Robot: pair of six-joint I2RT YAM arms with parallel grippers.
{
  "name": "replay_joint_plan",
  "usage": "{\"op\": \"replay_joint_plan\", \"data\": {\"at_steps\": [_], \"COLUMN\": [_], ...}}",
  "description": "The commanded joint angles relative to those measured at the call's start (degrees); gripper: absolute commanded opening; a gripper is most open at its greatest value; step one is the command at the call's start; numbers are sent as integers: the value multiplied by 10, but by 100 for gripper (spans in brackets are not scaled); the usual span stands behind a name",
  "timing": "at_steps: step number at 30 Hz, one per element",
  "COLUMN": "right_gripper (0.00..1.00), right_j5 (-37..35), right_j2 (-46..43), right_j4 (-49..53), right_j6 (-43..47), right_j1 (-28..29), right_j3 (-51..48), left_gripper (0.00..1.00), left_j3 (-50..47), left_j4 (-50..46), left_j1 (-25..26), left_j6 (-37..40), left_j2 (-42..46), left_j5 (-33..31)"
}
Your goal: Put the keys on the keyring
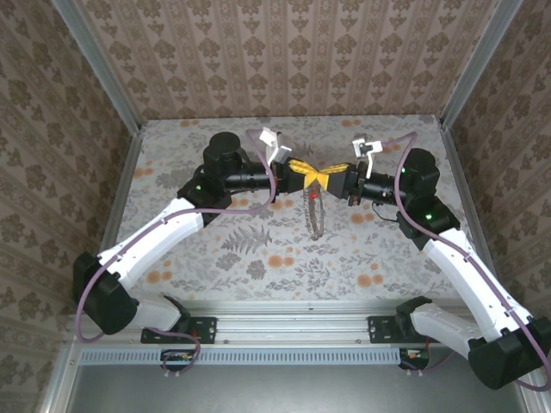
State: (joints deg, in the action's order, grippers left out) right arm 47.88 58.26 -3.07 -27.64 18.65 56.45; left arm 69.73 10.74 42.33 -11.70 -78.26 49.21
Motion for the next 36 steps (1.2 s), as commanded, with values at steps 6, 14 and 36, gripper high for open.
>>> {"op": "replay_joint_plan", "data": {"at_steps": [6,14,36], "right_gripper": [0,0,0], "right_j5": [-2,-59,-24], "right_j2": [0,15,76], "right_j4": [35,279,428], "right_j6": [30,187,297], "right_j1": [4,5,20], "right_j3": [25,125,218], "left_gripper": [0,33,44], "left_j3": [27,70,132], "left_j4": [1,-158,-321], "left_j1": [2,-32,-22], "left_j6": [-1,87,161], "left_j2": [3,26,-21], "left_j5": [11,-19,45]}}
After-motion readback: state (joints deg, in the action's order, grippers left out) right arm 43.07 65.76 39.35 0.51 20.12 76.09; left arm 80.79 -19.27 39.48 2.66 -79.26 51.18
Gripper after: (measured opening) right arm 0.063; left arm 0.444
